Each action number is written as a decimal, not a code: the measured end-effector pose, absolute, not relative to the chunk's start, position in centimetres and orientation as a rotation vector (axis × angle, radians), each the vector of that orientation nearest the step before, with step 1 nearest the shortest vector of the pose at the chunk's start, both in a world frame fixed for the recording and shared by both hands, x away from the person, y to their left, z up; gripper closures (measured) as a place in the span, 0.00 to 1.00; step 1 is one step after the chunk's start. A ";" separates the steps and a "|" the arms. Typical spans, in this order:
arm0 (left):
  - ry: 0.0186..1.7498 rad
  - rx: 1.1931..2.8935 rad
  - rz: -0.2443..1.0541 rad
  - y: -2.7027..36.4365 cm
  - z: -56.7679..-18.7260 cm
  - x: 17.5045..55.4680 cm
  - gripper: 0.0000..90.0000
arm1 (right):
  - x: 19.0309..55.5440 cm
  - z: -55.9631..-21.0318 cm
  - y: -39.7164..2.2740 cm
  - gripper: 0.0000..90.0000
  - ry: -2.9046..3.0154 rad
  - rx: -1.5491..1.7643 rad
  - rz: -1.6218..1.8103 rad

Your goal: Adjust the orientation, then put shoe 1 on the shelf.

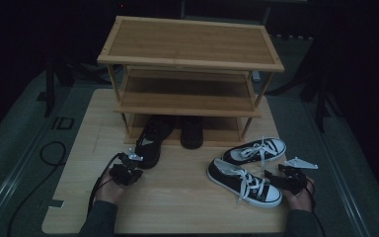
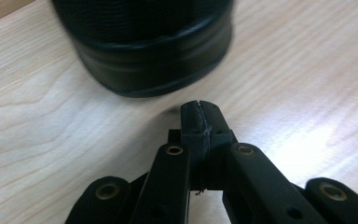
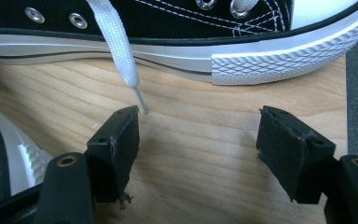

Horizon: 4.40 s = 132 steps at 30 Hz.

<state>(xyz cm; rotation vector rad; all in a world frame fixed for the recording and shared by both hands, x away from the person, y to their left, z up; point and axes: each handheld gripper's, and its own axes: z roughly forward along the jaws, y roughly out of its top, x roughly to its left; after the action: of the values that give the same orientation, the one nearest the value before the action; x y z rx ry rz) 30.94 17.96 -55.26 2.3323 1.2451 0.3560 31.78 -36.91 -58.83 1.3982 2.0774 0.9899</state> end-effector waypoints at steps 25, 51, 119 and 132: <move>1.331 2.280 0.409 17.6 -55.1 35.0 1.00 | 31.8 -58.8 -36.9 0.33 2.077 1.397 0.989; 1.169 2.409 0.368 10.7 -54.9 38.1 1.00 | 31.8 -58.8 -36.9 0.33 2.078 1.397 0.990; 1.225 2.265 0.423 18.0 -56.2 34.7 0.44 | 31.8 -58.8 -36.9 0.32 2.067 1.408 0.983; 1.230 2.235 0.436 18.2 -56.4 34.1 0.43 | 31.5 -57.9 -36.6 0.34 2.076 1.453 0.906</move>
<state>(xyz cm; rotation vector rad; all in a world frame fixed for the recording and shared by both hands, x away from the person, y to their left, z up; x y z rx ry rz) 34.14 18.21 -56.41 2.2350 1.2298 0.4358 31.48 -36.62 -57.94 1.4529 2.0764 0.9057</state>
